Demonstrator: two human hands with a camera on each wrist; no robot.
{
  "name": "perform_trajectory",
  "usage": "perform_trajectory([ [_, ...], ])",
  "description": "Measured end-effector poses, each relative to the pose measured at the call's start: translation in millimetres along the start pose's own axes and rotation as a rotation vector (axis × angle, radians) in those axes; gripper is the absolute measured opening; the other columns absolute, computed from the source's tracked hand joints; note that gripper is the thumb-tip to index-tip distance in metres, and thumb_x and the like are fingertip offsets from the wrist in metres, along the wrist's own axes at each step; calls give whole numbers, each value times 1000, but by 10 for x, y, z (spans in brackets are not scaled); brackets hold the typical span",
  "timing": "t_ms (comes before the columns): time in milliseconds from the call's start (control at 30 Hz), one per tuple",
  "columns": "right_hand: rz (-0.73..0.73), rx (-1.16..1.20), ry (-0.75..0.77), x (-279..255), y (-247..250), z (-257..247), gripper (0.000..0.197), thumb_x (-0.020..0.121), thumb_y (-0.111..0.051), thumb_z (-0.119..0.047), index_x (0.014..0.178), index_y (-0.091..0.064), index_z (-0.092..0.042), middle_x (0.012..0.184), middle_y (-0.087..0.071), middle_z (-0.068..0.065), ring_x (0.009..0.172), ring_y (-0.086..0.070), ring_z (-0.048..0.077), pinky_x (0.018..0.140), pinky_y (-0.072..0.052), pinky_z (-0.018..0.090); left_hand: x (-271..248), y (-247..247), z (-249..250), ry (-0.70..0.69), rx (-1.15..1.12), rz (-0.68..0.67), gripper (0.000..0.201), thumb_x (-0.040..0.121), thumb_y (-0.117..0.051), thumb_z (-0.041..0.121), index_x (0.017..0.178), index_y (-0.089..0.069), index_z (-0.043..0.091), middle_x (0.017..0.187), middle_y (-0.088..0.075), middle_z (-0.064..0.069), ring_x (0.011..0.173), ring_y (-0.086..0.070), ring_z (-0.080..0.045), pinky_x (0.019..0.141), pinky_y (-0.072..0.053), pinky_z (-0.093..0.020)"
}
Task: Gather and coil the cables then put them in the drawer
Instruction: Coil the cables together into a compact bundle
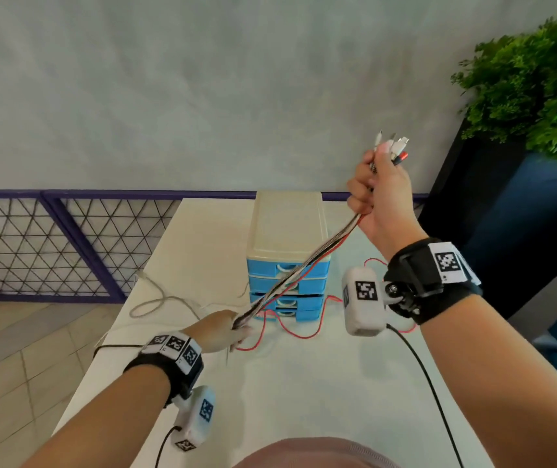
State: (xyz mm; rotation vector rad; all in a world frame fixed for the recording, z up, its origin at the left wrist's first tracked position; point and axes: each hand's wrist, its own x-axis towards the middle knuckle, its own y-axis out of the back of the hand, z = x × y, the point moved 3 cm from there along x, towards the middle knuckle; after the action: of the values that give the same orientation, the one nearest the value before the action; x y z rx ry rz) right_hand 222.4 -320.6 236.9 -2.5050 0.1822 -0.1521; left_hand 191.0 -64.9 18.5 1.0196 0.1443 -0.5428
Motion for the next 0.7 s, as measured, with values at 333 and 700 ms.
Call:
perform_trajectory([
  [333,-443,-784,-551,-272,187,617,29,103,-37,-39,89,-48,-15,55,-29,-8,39,-23,2,32,-18,13,-13,935,-265,344,310,276,25,92,-48,27,75,-60,14,65,-58,2,63,-59,-18,67,-49,-31],
  [700,-361,-676,-474,-140,58,544,31,102,-39,-40,83,-46,-17,52,-31,-9,39,-24,3,32,-20,14,-72,1316,-223,295,758,236,24,85,-54,47,75,-53,25,76,-60,13,81,-57,-13,110,-12,-55],
])
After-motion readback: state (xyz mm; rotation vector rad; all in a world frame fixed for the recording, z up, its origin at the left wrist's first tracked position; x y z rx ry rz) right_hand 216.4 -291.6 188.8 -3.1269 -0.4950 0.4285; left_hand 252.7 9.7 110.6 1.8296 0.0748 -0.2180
